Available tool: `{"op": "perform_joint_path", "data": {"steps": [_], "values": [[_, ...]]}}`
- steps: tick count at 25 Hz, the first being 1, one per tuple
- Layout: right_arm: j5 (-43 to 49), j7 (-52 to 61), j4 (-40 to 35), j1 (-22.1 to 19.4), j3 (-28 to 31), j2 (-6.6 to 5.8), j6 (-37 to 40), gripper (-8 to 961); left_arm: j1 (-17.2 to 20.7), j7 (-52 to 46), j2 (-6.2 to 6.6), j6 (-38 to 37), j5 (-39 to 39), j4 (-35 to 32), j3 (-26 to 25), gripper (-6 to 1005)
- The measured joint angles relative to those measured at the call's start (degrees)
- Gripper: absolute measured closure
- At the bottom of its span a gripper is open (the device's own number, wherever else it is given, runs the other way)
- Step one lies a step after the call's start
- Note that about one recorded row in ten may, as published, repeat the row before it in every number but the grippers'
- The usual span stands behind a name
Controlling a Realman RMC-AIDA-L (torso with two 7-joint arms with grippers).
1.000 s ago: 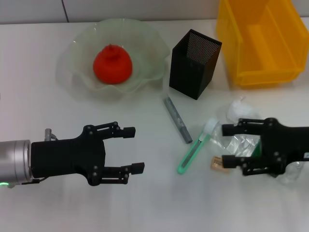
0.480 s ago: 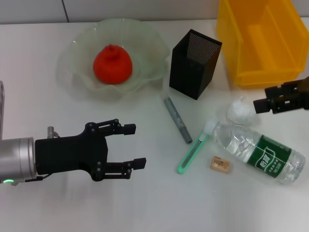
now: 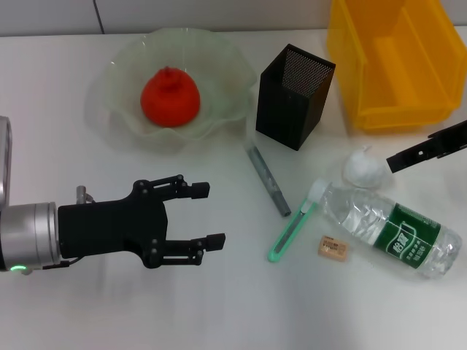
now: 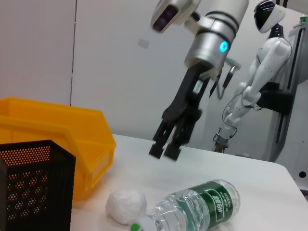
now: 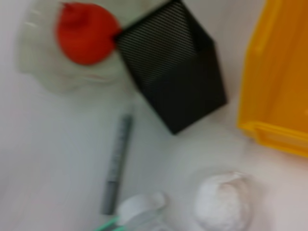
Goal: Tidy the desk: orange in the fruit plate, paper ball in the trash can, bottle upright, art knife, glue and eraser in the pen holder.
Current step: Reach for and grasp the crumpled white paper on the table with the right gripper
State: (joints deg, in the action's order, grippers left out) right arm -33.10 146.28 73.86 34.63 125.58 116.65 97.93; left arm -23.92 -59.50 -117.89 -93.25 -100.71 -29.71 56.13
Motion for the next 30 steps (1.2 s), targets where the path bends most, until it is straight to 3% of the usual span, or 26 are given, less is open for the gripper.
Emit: {"op": "perform_joint_path", "data": {"steps": [18, 30], "values": [[0.5, 0.5, -9.5, 1.6, -10.1, 0.56, -15.4, 137, -0.7, 0.0, -0.05, 0.7, 0.0, 0.0, 0.0, 174], [0.3, -1.7, -13.1, 2.8, -10.9, 1.56, -17.7, 138, -0.6, 0.0, -0.05, 0.7, 0.0, 0.0, 0.0, 175]]}}
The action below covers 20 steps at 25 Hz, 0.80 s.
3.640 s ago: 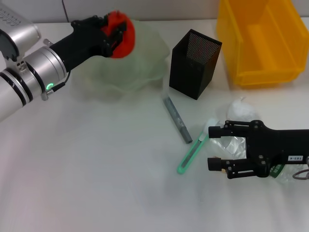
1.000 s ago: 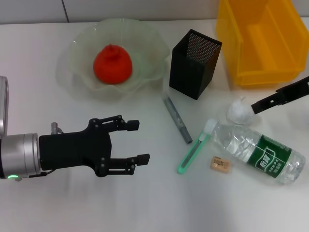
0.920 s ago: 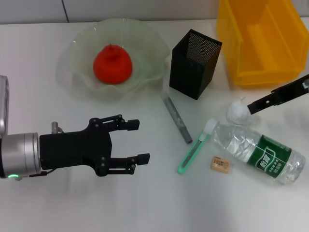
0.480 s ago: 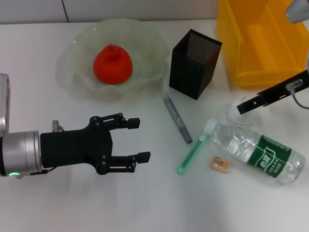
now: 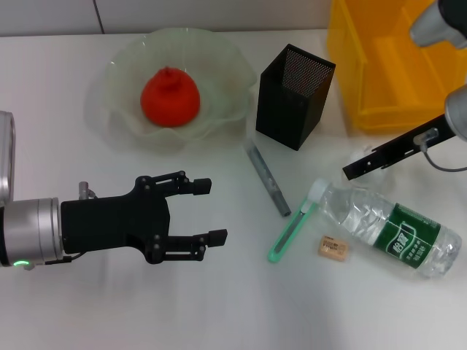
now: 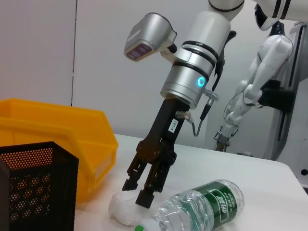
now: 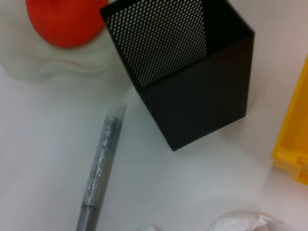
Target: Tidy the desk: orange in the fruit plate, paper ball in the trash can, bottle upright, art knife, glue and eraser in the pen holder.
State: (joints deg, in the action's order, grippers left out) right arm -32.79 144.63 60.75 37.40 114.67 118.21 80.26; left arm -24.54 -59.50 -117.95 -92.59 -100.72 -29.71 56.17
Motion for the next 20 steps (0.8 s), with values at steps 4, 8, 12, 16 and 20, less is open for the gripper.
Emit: {"op": "perform_joint_path", "data": {"steps": [4, 8, 12, 16, 20], "values": [[0.1, 0.0, -0.5, 0.1, -1.8, 0.01, -1.4, 138, 0.0, 0.0, 0.00, 0.0, 0.0, 0.0, 0.0, 175], [0.7, 0.3, -1.3, 0.2, -2.9, 0.00, -2.7, 151, 0.0, 0.0, 0.00, 0.0, 0.2, 0.0, 0.0, 175], [0.7, 0.4, -1.1, 0.2, -3.0, -0.04, -2.2, 204, 0.0, 0.0, 0.00, 0.0, 0.3, 0.0, 0.0, 175], [0.5, 1.6, 4.7, -0.1, -2.3, -0.09, 3.4, 385, -0.1, 0.0, 0.00, 0.1, 0.4, 0.0, 0.0, 175], [0.8, 3.7, 11.4, -1.1, -1.6, -0.08, 7.1, 390, -0.2, 0.0, 0.00, 0.1, 0.4, 0.0, 0.0, 175]]}}
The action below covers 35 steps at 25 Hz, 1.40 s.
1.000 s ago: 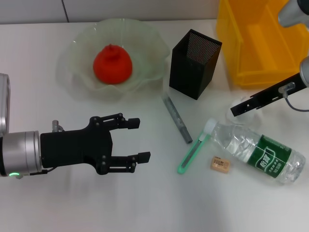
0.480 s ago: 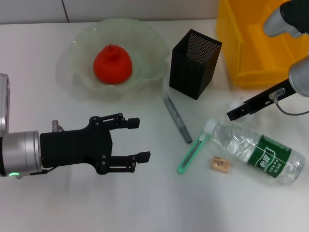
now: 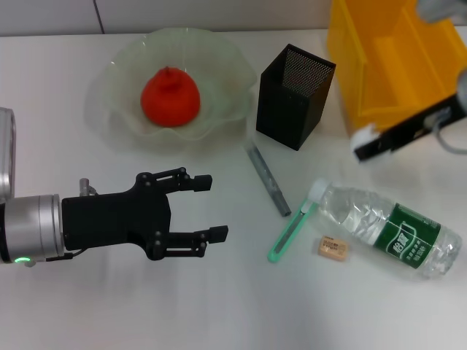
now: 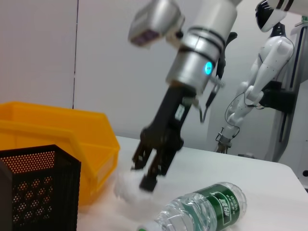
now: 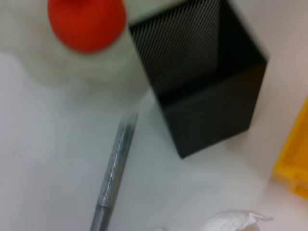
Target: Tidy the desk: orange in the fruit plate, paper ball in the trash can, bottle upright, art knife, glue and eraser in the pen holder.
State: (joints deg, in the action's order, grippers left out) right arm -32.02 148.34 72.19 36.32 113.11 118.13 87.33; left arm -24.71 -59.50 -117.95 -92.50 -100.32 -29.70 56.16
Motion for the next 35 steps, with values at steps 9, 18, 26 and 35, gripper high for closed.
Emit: {"op": "perform_joint_path", "data": {"steps": [9, 18, 26, 35], "values": [[-0.9, 1.7, 15.6, -1.1, 11.2, 0.02, 2.9, 395, -0.2, -0.3, -0.01, 0.2, -0.1, 0.0, -0.1, 174], [-1.4, -3.3, 3.1, 1.4, 13.1, -0.63, -17.4, 392, -0.2, -0.5, -0.24, 0.2, 0.1, 0.0, -0.1, 174], [-2.3, -3.8, -0.7, 2.2, 13.1, -0.93, -23.3, 205, 0.1, -0.5, -0.27, 0.1, 0.3, 0.0, -0.1, 174], [-33.3, -20.8, -0.5, -3.9, 18.3, -1.82, -13.6, 128, 0.0, -0.5, -0.27, 0.1, 0.3, 0.0, -0.1, 175]]}}
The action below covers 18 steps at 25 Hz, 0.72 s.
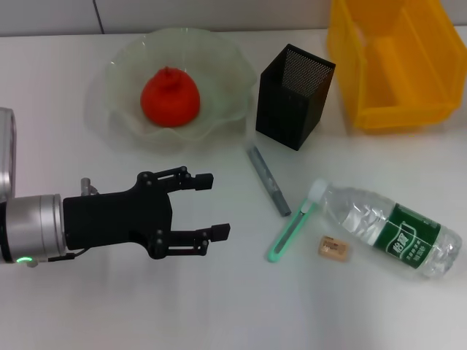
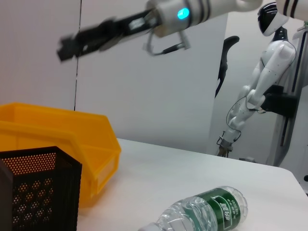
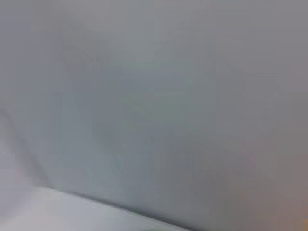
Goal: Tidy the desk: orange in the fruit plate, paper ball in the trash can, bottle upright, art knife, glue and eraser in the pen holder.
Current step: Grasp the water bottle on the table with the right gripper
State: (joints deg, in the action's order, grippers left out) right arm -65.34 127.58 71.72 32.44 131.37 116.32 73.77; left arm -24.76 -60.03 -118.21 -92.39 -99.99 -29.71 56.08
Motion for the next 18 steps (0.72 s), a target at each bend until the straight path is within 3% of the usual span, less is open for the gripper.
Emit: {"op": "perform_joint_path", "data": {"steps": [1, 2, 3, 4, 6, 7, 8, 9, 13, 14, 17, 18], "values": [[-7.1, -3.6, -0.9, -1.0, 3.3, -0.60, 8.5, 120, -0.1, 0.0, 0.00, 0.0, 0.0, 0.0, 0.0, 175], [-7.1, -3.6, -0.9, -1.0, 3.3, -0.60, 8.5, 120, -0.1, 0.0, 0.00, 0.0, 0.0, 0.0, 0.0, 175], [-10.2, -4.6, -1.3, -1.1, 6.6, -1.05, 17.5, 121, -0.1, 0.0, 0.00, 0.0, 0.0, 0.0, 0.0, 175], [-10.2, -4.6, -1.3, -1.1, 6.6, -1.05, 17.5, 121, -0.1, 0.0, 0.00, 0.0, 0.0, 0.0, 0.0, 175], [-6.8, -4.3, -0.2, -0.8, 9.1, -1.80, 29.9, 121, -0.1, 0.0, 0.01, 0.1, 0.0, 0.0, 0.0, 175], [-6.8, -4.3, -0.2, -0.8, 9.1, -1.80, 29.9, 122, -0.1, 0.0, 0.00, 0.1, 0.0, 0.0, 0.0, 175], [-0.5, -2.4, 1.4, -0.3, 8.8, -2.20, 35.0, 122, -0.1, 0.0, 0.00, 0.1, 0.0, 0.0, 0.0, 175], [-0.5, -2.4, 1.4, -0.3, 8.8, -2.20, 35.0, 122, -0.1, 0.0, -0.03, 0.1, 0.0, 0.0, 0.0, 174], [16.3, 3.4, 4.3, 2.9, 5.7, -2.46, 40.6, 123, -0.1, -0.1, -0.13, 0.2, 0.0, 0.2, 0.0, 174], [16.3, 3.4, 4.3, 2.9, 5.7, -2.46, 40.6, 123, -0.1, -0.1, -0.15, 0.2, 0.0, 0.4, -0.1, 174], [24.6, 7.1, 4.5, 5.6, 1.6, -2.57, 42.5, 124, -0.2, -0.1, -0.17, 0.2, 0.0, 0.8, -0.3, 174], [29.3, 10.5, 4.6, 7.1, -2.3, -2.58, 43.0, 124, -0.2, -0.1, -0.17, 0.2, 0.1, 0.8, -0.6, 174]]}}
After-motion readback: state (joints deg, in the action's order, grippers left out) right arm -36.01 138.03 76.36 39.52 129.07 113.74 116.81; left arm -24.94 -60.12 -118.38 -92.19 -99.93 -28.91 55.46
